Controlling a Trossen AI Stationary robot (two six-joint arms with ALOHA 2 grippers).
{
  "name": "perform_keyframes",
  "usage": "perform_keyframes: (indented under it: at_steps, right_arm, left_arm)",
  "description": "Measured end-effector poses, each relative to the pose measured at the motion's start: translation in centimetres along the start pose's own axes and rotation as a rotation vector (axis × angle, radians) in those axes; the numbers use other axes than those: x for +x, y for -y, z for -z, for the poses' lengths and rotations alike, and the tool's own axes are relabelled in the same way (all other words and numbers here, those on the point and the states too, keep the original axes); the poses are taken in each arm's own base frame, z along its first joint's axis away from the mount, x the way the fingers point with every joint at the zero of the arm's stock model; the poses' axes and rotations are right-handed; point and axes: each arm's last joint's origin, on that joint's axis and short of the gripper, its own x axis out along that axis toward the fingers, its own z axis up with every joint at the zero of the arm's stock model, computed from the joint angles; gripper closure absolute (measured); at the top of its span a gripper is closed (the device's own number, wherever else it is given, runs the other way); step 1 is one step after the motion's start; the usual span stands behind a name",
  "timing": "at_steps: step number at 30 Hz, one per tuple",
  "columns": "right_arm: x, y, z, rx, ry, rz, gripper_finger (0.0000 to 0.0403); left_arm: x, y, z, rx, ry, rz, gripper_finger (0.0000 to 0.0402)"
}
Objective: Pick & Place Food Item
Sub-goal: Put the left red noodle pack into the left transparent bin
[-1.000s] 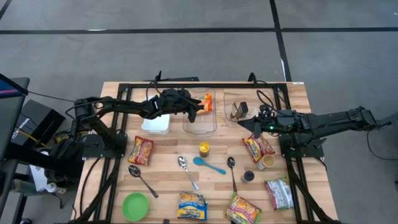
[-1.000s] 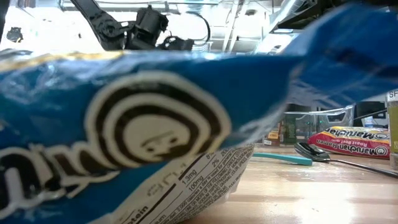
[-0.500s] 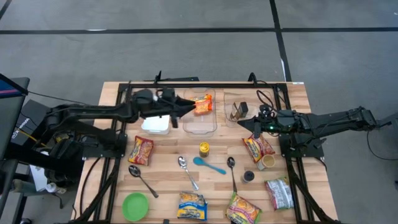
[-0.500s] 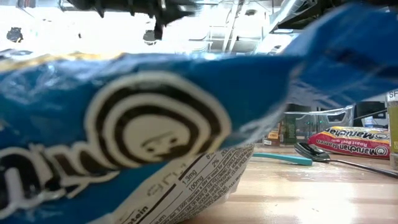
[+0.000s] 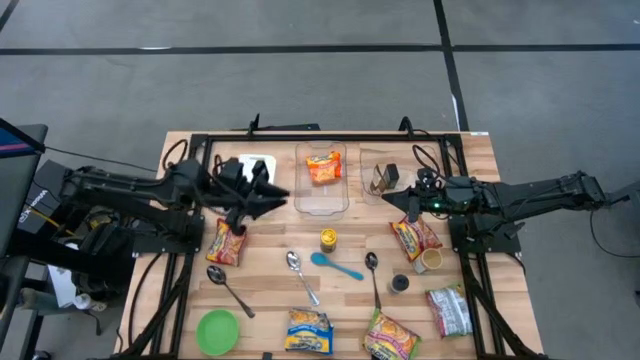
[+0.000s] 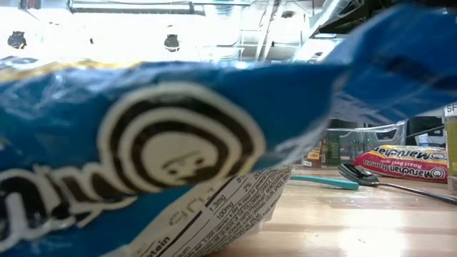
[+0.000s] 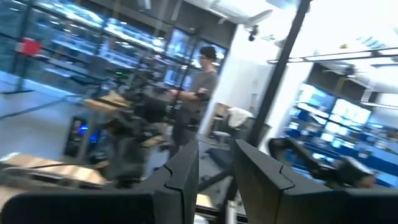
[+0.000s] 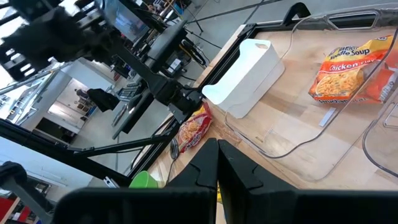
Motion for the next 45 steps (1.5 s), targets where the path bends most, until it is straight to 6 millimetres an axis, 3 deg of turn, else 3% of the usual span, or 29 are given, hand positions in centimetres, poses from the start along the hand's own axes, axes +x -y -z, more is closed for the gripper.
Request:
perform_keyframes:
  at_steps: [14,21,27,34,39,45]
  right_arm:
    - [0.0,0.0,0.0,0.0,-0.001,-0.001,0.0403]
    - [0.0,0.0,0.0,0.0,-0.006,-0.005,0.0403]
    - [0.0,0.0,0.0,0.0,-0.006,-0.005,0.0403]
    - [0.0,0.0,0.0,0.0,-0.006,-0.005,0.0403]
    - [0.0,0.0,0.0,0.0,-0.002,-0.003,0.0403]
    - [0.0,0.0,0.0,0.0,0.0,-0.001,0.0403]
  left_arm:
    - [-0.5,4.8,1.8,-0.317,-0.121,0.193,0.0309]
    - [-1.5,6.5,4.8,-0.551,-0.428,0.133,0.0309]
    - [-3.7,6.7,8.3,-0.698,-0.775,-0.14,0.0309]
    - [-8.3,4.2,10.9,-0.666,-1.068,-0.763,0.0309]
    - [-11.0,2.3,10.7,-0.508,-1.053,-1.144,0.0309]
    - [-11.4,1.8,10.4,-0.384,-0.982,-1.199,0.0309]
